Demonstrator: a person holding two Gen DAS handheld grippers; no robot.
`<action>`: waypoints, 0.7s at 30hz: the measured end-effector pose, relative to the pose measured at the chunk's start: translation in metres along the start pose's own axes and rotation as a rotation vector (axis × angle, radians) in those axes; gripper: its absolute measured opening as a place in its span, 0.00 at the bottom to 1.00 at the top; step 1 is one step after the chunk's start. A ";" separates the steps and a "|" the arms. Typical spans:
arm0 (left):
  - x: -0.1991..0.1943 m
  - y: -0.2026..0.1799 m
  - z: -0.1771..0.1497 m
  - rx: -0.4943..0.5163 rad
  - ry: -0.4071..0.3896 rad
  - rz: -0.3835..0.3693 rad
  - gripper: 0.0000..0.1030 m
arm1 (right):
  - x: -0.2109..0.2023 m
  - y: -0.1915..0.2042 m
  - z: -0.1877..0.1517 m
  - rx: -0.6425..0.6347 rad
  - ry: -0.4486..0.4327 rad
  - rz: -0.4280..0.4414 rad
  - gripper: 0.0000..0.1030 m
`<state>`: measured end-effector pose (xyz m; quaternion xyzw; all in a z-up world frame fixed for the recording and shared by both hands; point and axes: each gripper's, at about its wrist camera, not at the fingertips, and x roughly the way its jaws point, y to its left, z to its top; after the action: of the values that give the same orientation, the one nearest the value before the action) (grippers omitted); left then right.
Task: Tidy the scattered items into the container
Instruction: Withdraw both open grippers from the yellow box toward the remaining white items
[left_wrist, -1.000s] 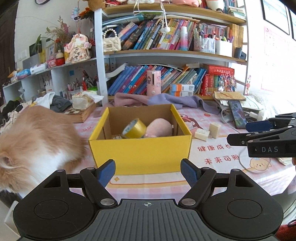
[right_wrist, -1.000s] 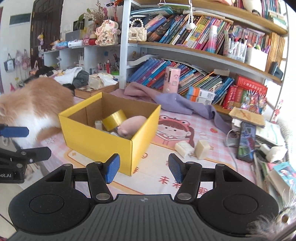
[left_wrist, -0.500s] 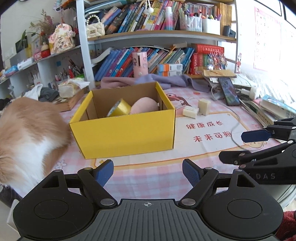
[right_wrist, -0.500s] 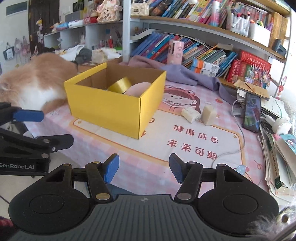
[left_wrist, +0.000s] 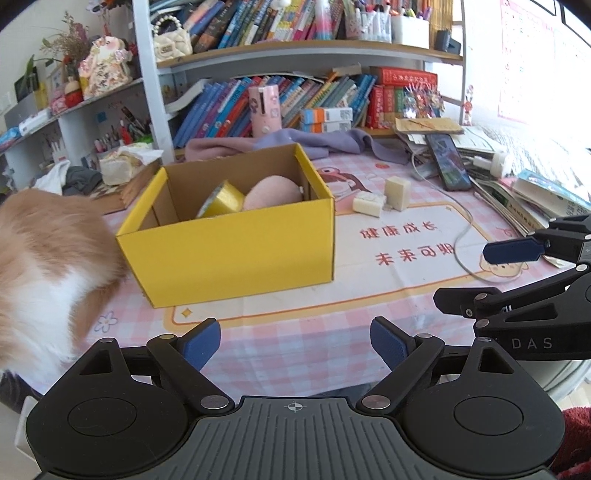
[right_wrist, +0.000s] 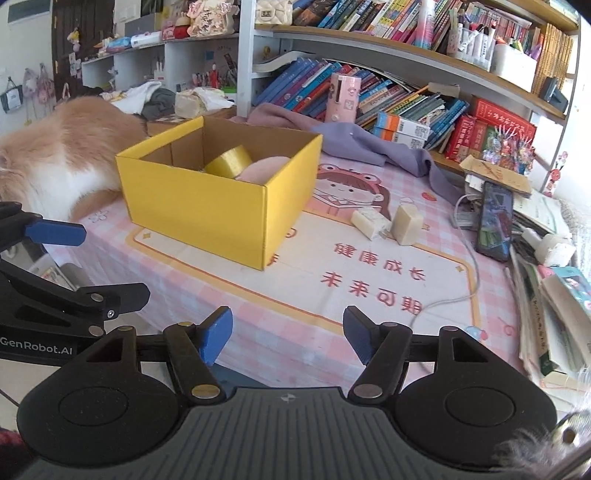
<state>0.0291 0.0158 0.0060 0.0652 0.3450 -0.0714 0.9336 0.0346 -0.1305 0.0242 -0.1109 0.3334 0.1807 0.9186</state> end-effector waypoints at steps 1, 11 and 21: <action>0.002 -0.002 0.000 0.005 0.006 -0.008 0.88 | 0.000 -0.001 -0.001 -0.009 0.000 -0.009 0.63; 0.019 -0.022 0.005 0.063 0.036 -0.069 0.88 | 0.003 -0.021 -0.008 0.027 0.032 -0.056 0.64; 0.041 -0.051 0.022 0.127 0.030 -0.163 0.88 | 0.006 -0.056 -0.015 0.105 0.070 -0.135 0.64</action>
<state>0.0646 -0.0414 -0.0080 0.0971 0.3581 -0.1679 0.9133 0.0530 -0.1844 0.0138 -0.0913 0.3662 0.0965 0.9210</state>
